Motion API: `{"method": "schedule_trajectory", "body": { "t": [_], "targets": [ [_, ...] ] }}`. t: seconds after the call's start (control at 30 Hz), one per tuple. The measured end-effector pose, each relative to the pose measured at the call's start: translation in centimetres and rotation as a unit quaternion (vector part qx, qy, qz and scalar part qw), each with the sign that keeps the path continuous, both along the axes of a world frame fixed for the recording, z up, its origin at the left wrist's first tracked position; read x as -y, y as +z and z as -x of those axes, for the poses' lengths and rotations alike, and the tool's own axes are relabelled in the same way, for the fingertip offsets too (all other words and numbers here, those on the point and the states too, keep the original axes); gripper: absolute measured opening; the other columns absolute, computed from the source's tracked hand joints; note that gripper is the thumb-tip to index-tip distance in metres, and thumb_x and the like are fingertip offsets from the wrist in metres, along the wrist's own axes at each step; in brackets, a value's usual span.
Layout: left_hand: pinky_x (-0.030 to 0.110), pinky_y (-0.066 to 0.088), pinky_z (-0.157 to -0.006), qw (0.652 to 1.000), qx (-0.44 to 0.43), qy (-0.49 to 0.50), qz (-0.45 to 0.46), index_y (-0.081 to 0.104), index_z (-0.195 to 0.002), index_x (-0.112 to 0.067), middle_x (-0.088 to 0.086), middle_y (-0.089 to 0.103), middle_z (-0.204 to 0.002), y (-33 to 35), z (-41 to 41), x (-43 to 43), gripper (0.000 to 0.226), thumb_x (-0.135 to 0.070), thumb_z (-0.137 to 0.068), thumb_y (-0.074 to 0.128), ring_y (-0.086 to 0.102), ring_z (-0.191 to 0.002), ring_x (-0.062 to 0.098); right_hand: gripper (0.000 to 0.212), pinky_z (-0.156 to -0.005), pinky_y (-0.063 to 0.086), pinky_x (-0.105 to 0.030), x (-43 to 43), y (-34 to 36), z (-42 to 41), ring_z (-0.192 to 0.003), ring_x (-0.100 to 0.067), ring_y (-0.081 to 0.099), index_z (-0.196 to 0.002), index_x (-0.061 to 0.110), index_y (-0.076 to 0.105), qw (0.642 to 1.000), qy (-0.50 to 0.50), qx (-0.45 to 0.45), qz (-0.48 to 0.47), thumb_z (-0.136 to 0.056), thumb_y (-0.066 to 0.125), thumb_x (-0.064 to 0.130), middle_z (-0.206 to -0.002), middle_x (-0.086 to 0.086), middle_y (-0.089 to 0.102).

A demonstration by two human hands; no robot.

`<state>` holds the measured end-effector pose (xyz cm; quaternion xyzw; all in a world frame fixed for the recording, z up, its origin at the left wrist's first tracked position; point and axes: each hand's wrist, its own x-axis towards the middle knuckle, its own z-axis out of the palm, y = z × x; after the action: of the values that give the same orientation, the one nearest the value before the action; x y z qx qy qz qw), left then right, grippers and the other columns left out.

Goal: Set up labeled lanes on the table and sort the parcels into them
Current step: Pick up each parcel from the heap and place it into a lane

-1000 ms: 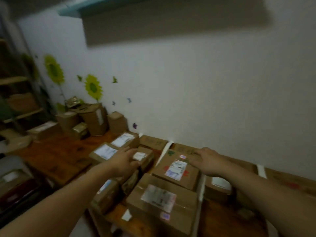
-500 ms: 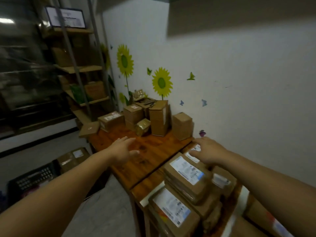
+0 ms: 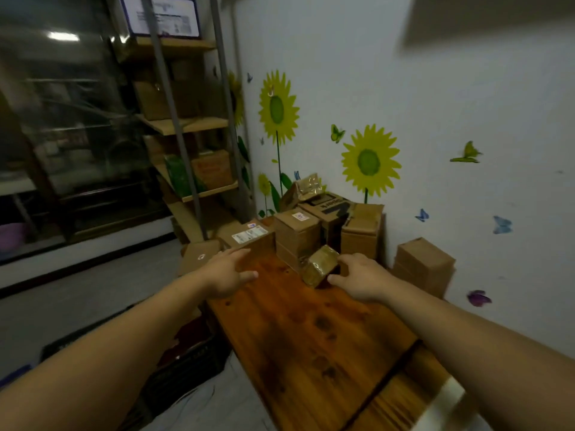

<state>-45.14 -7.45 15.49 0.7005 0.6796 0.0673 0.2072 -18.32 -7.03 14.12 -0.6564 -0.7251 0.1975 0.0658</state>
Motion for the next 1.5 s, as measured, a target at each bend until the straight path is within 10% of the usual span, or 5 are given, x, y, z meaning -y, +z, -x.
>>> {"method": "schedule_trajectory", "body": {
  "t": [0.97, 1.27, 1.5],
  "targets": [
    [0.037, 0.025, -0.113, 0.982, 0.082, -0.166, 0.038, 0.023, -0.149, -0.022, 0.007, 0.022, -0.156, -3.2, 6.8, -49.5, 0.065, -0.039, -0.093, 0.053, 0.026, -0.141, 0.025, 0.064, -0.103, 0.034, -0.032, -39.6, -0.3, 10.8, -0.132, -0.028, 0.039, -0.145, 0.017, 0.033, 0.974, -0.208, -0.051, -0.075, -0.092, 0.054, 0.045, -0.146, -0.012, 0.038],
    [0.024, 0.036, -0.089, 0.968, 0.112, -0.215, 0.068, 0.024, -0.149, -0.016, 0.011, 0.035, -0.148, -7.3, 4.8, -63.2, 0.067, -0.028, -0.093, 0.058, 0.042, -0.129, 0.026, 0.086, -0.111, 0.029, -0.041, -49.1, -2.8, 12.3, -0.139, -0.033, 0.026, -0.151, 0.033, 0.012, 0.959, -0.267, -0.052, -0.079, -0.084, 0.064, 0.048, -0.154, -0.012, 0.015],
    [0.044, 0.015, -0.117, 0.935, -0.04, -0.347, 0.055, 0.007, -0.152, -0.024, 0.01, 0.004, -0.159, -13.5, 2.7, -71.6, 0.086, -0.041, -0.088, 0.061, 0.008, -0.144, 0.034, 0.072, -0.116, 0.025, -0.046, -52.4, -5.9, 12.6, -0.146, -0.033, 0.012, -0.147, 0.043, 0.017, 0.956, -0.288, 0.034, -0.054, -0.087, 0.056, 0.053, -0.16, -0.009, -0.005]
  ]
}}
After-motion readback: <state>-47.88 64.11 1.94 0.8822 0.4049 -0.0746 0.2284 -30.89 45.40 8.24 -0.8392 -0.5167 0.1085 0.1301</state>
